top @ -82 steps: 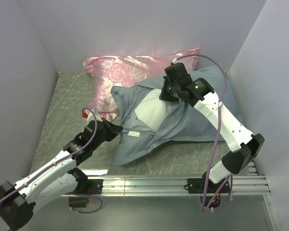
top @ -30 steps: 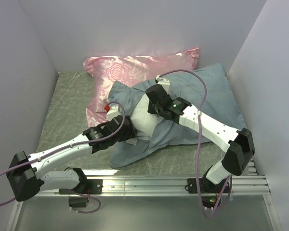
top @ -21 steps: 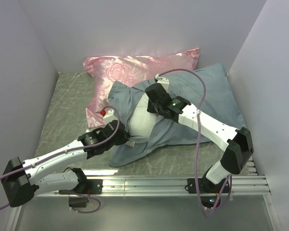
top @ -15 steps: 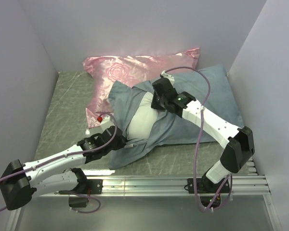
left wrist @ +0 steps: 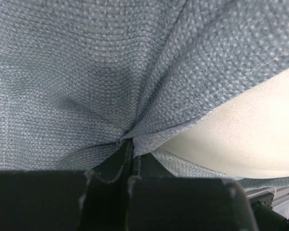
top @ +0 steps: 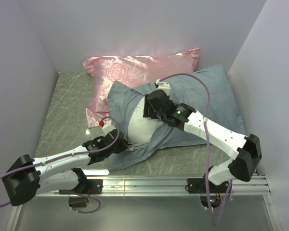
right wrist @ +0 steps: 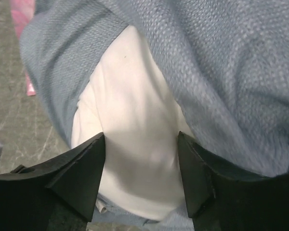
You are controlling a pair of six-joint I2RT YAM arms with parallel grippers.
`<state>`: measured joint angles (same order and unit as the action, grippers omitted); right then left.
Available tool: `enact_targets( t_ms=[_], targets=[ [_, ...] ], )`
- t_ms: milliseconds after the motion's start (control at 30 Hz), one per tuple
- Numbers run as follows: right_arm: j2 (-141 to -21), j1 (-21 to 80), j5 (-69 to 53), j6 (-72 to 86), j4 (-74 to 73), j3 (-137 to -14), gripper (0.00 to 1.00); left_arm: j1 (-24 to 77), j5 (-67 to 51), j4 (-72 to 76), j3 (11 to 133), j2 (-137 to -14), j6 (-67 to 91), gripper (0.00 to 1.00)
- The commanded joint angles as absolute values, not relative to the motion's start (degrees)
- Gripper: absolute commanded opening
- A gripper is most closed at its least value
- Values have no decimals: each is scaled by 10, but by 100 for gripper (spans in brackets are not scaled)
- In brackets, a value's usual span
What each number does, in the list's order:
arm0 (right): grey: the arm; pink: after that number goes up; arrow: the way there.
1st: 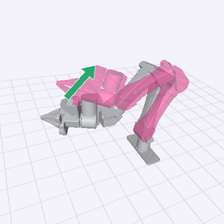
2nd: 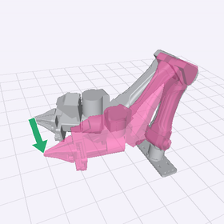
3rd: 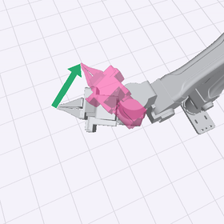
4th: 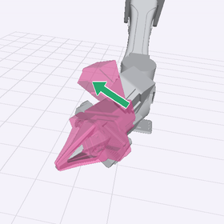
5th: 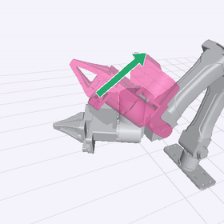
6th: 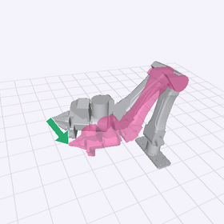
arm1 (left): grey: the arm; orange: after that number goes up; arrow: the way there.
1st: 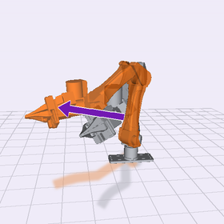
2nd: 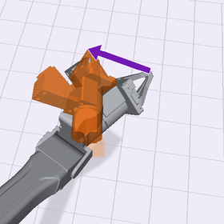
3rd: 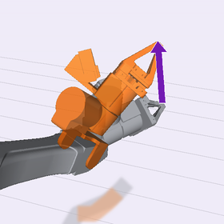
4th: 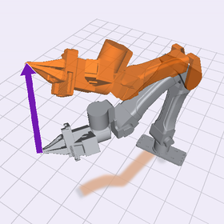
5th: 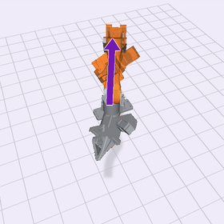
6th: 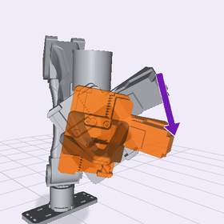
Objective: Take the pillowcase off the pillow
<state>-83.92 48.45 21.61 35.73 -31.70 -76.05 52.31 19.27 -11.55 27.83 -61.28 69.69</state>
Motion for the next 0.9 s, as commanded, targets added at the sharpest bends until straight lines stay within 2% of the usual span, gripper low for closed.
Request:
enact_targets(
  t_ms=[0,167,267,467,733,800,867],
  targets=[
    [-765,506,281,357,-280,-730,68,524,170,-163,266,-607,690,0],
    [-730,562,301,349,-258,-695,73,524,171,-163,270,-596,687,0],
    [-755,607,307,343,-256,-700,75,525,170,-164,272,-587,686,0],
    [-891,648,341,380,-299,-729,86,524,173,-176,276,-566,686,0],
    [-1008,647,315,384,-259,-715,89,524,177,-187,273,-547,690,0],
    [-1033,639,297,384,-246,-715,86,524,177,-186,274,-548,689,0],
    [-1040,629,285,384,-249,-718,59,525,177,-187,274,-545,688,0]
  ],
)
